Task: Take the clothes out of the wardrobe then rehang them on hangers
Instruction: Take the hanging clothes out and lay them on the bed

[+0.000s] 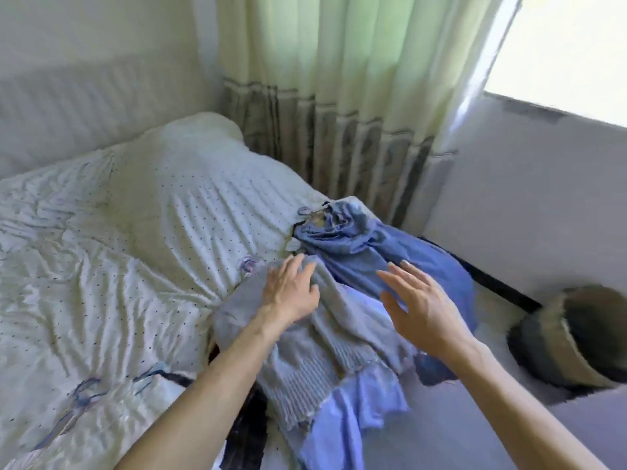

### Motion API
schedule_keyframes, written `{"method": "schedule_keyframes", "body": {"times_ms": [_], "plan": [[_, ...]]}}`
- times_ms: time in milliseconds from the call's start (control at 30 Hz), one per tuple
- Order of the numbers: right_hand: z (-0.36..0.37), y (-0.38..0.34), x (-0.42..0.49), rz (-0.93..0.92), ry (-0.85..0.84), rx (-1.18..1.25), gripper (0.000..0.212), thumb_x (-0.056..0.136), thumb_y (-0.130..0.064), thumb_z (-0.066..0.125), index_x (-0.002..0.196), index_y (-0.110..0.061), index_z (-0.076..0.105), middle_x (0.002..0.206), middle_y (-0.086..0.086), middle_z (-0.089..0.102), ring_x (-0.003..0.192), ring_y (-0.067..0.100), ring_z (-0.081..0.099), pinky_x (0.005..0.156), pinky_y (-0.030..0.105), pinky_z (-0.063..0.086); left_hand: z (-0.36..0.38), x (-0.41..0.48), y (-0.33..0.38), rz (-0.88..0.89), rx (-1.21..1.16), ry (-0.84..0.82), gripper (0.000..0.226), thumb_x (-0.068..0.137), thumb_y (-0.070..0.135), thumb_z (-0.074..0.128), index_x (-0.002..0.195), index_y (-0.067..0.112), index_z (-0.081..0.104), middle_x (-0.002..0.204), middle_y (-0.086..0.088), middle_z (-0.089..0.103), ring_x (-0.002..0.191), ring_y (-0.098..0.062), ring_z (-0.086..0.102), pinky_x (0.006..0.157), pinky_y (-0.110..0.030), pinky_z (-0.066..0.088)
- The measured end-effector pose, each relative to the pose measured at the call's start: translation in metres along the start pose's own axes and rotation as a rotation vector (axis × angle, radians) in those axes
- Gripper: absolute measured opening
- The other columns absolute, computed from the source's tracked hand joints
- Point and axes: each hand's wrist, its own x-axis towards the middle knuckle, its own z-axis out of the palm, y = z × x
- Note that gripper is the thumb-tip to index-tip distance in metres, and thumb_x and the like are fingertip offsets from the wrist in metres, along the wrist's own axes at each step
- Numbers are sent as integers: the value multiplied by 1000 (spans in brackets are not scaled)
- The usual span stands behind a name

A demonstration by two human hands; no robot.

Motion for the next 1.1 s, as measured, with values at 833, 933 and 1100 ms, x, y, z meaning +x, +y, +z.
{"method": "schedule_keyframes", "body": {"times_ms": [833, 933, 1100], "plan": [[-286, 296, -479, 1531, 694, -385, 43, 103, -38, 42, 144, -28, 51, 153, -7, 44, 149, 12, 24, 120, 34, 23, 113, -121, 802, 1662, -7, -186, 58, 98, 39, 51, 153, 34, 33, 161, 4, 30, 147, -20, 27, 120, -35, 21], [-285, 290, -502, 1692, 731, -435, 42, 102, -38, 44, 142, -27, 53, 151, -7, 47, 148, 13, 28, 118, 37, 27, 127, -148, 840, 1817, 2, -234, 58, 99, 37, 50, 153, 34, 32, 161, 4, 28, 147, -21, 28, 120, -36, 22], [-279, 269, -531, 1920, 812, -514, 42, 102, -37, 45, 141, -27, 53, 150, -6, 48, 149, 15, 27, 118, 38, 27, 145, -194, 886, 2032, -3, -292, 57, 98, 35, 51, 153, 32, 34, 161, 0, 28, 147, -23, 26, 119, -39, 19]]}}
